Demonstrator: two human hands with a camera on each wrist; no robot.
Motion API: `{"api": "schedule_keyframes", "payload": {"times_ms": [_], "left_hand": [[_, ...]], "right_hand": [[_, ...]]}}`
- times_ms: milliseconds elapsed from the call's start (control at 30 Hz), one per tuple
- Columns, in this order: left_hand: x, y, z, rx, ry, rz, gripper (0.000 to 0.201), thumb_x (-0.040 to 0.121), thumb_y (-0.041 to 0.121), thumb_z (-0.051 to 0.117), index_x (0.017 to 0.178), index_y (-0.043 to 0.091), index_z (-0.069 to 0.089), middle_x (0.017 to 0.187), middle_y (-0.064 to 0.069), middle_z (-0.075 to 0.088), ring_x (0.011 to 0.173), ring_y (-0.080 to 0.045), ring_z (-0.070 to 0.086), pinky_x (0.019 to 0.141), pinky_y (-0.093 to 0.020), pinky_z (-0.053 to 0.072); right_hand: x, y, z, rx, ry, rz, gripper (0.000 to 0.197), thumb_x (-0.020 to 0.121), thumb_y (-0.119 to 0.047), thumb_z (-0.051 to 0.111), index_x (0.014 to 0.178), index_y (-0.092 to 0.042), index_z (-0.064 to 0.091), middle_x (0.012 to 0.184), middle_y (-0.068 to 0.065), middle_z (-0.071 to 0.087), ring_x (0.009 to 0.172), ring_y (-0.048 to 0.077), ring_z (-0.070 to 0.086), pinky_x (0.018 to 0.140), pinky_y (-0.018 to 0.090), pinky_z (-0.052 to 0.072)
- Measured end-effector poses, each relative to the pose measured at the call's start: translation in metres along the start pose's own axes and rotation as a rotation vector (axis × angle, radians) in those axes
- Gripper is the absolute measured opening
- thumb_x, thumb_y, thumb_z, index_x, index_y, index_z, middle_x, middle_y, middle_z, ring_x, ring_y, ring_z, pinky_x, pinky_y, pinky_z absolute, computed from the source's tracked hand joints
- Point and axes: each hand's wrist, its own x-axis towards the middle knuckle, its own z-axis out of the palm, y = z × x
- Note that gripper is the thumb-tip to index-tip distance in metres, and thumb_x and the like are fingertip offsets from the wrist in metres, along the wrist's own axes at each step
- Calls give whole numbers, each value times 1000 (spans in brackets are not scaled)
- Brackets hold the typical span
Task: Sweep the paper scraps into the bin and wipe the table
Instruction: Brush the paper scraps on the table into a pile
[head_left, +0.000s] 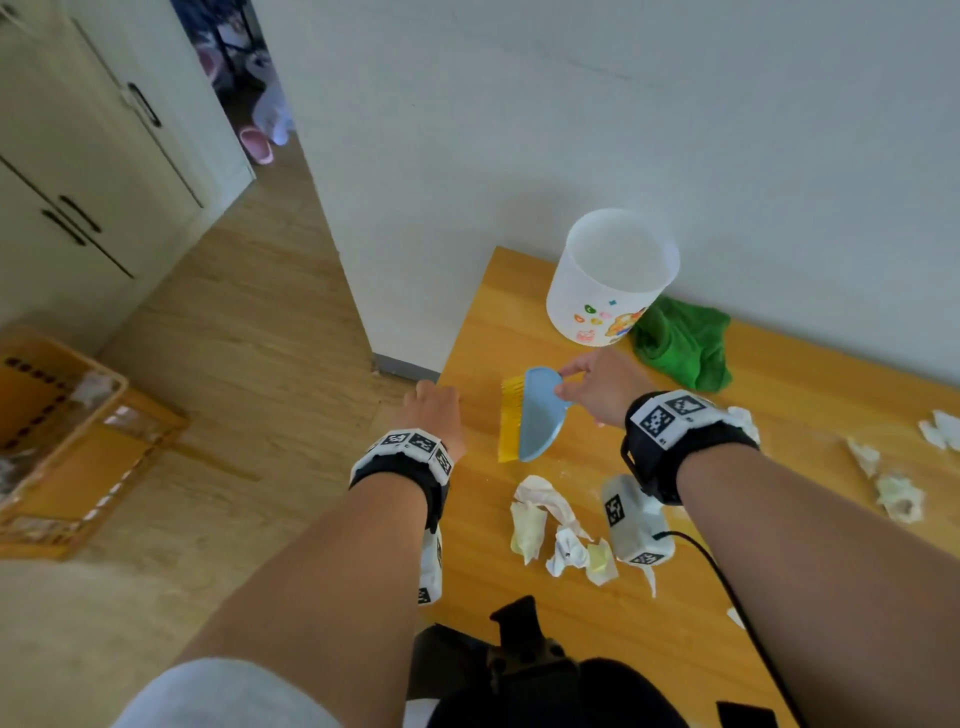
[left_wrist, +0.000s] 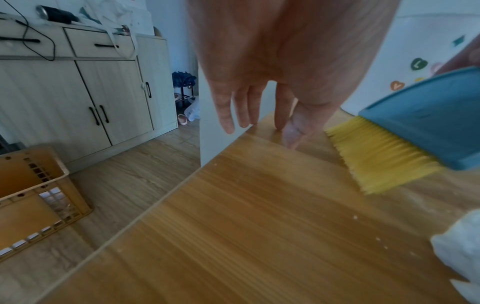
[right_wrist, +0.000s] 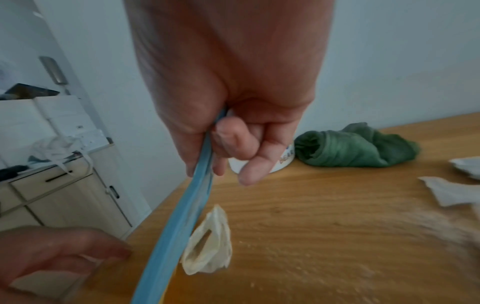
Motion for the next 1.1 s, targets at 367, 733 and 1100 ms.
{"api": "schedule_keyframes", "payload": {"times_ms": [367, 733, 1100], "left_hand": [[-17, 55, 19, 57, -74, -41, 58, 90, 3, 49, 145, 16, 37, 152, -13, 25, 139, -32, 28, 105, -43, 43], [-49, 107, 48, 51, -81, -5, 58, 92, 3, 48, 146, 18, 34, 153, -11, 23, 140, -32, 25, 105, -45, 42], [-67, 86, 60, 39, -33, -55, 53, 93, 12, 53, 143, 17, 37, 149, -11, 31, 136, -31, 31, 104, -40, 43]], "right_hand": [[-40, 91, -33, -82, 154, 182, 31, 90, -30, 60, 107, -6, 71, 109, 14, 71, 95, 30, 67, 83, 39, 56], [-82, 158, -64, 2, 218, 370, 28, 89, -20, 55, 73, 0, 67, 63, 10, 70, 47, 21, 55, 45, 22, 41], [-71, 151, -38, 162, 247, 301, 17, 81, -14, 60, 72, -1, 62, 71, 18, 72, 61, 30, 69, 56, 37, 56]]}}
